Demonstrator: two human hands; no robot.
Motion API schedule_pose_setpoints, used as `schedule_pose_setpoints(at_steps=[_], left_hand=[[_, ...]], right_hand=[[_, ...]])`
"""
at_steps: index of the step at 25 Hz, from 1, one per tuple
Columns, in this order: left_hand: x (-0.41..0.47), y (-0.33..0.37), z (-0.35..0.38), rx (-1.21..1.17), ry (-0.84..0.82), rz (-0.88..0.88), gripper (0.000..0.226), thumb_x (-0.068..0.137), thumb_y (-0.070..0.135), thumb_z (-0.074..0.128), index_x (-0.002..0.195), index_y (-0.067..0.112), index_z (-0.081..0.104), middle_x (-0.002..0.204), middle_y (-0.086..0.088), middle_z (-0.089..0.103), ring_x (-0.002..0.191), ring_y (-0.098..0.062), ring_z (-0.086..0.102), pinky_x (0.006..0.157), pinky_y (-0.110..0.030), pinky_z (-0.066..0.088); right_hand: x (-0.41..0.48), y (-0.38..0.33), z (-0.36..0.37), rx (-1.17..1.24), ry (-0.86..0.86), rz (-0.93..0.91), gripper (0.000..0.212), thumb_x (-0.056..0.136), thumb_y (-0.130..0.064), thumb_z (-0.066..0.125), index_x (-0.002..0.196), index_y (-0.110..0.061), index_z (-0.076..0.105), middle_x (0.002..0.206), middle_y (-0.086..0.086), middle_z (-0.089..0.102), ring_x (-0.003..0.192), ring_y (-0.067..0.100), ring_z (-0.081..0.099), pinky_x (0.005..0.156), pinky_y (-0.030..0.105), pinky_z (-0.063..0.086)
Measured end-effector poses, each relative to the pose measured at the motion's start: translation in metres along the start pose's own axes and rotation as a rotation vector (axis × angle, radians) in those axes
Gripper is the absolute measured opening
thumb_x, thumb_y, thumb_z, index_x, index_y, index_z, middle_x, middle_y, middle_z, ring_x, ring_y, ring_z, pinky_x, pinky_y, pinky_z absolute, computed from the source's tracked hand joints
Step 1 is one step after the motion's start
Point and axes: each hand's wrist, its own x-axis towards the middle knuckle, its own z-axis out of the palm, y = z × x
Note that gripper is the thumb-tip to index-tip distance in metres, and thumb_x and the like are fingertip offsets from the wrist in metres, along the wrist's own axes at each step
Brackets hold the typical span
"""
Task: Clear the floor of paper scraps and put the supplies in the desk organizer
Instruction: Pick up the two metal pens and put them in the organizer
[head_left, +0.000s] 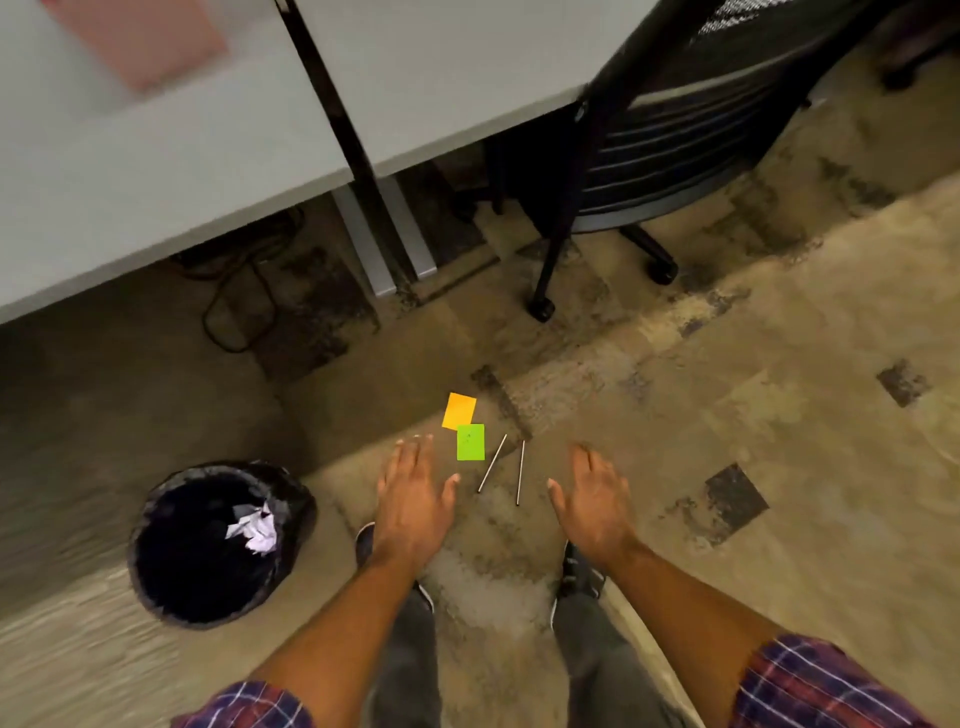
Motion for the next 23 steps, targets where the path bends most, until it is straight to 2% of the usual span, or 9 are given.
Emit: schedule_pose_setpoints(at_steps=[2,4,10,13,15,18,20,23], left_hand=[[0.028,-0.001,0.054,-0.034,-0.022,-0.026,0.062,0.1,0.039,0.059,0.151,0.008,0.046,0.152,-0.018,0.052,0.141,-0.038,0.047,0.117,-0.045,0.037],[0.062,-0.006,0.108,-0.07,-0.056,-0.037,0.053,0.096,0.031,0.065,0.142,0.006,0.054,0.14,-0.02,0.059,0.13,-0.04,0.052,0.111,-0.044,0.039],[0.156,-0.042,0.253,-0.122,-0.113,-0.091,0.043,0.088,0.014,0.069,0.129,0.003,0.065,0.122,-0.023,0.068,0.118,-0.041,0.061,0.105,-0.043,0.045],[0.187,-0.053,0.302,-0.165,-0.147,-0.114,0.034,0.089,0.012,0.068,0.121,0.002,0.07,0.116,-0.023,0.073,0.11,-0.038,0.068,0.101,-0.04,0.052],[0.206,-0.058,0.333,-0.155,-0.171,-0.127,0.025,0.09,0.014,0.068,0.112,0.003,0.073,0.111,-0.021,0.075,0.104,-0.038,0.071,0.095,-0.039,0.055],[0.232,-0.061,0.373,-0.178,-0.204,-0.129,0.017,0.092,0.017,0.068,0.101,0.002,0.071,0.099,-0.021,0.076,0.093,-0.038,0.073,0.085,-0.042,0.059],[0.247,-0.06,0.398,-0.17,-0.227,-0.13,0.018,0.092,0.02,0.071,0.098,0.003,0.07,0.096,-0.02,0.075,0.09,-0.039,0.073,0.081,-0.043,0.06],[0.26,-0.058,0.427,-0.081,-0.26,-0.125,0.026,0.09,0.031,0.076,0.1,0.007,0.071,0.099,-0.016,0.075,0.093,-0.037,0.073,0.081,-0.042,0.062]], right_hand=[[0.032,0.026,0.042,0.053,-0.01,0.024,0.063,0.097,-0.043,0.056,0.15,-0.012,0.04,0.148,0.012,0.049,0.132,0.032,0.051,0.108,0.046,0.046],[0.068,0.049,0.087,0.075,-0.017,0.031,0.061,0.096,-0.037,0.057,0.148,-0.01,0.042,0.142,0.015,0.05,0.126,0.036,0.052,0.106,0.046,0.046],[0.158,0.097,0.228,0.188,-0.072,0.098,0.051,0.098,-0.029,0.055,0.142,-0.006,0.046,0.133,0.019,0.051,0.121,0.038,0.051,0.105,0.047,0.046],[0.192,0.112,0.283,0.238,-0.099,0.129,0.038,0.098,-0.02,0.054,0.132,-0.001,0.054,0.127,0.022,0.055,0.118,0.039,0.054,0.104,0.044,0.046],[0.214,0.119,0.314,0.265,-0.093,0.167,0.027,0.098,-0.018,0.053,0.118,0.0,0.059,0.115,0.021,0.06,0.109,0.037,0.057,0.097,0.043,0.049],[0.239,0.128,0.354,0.328,-0.092,0.23,0.018,0.099,-0.021,0.056,0.1,-0.004,0.059,0.097,0.017,0.065,0.092,0.032,0.062,0.076,0.037,0.053],[0.253,0.132,0.38,0.349,-0.098,0.26,0.016,0.099,-0.023,0.058,0.092,-0.01,0.053,0.09,0.013,0.064,0.081,0.028,0.059,0.066,0.031,0.045],[0.268,0.133,0.408,0.368,-0.102,0.315,0.018,0.097,-0.025,0.061,0.093,-0.012,0.05,0.09,0.011,0.063,0.077,0.026,0.057,0.06,0.024,0.037]])
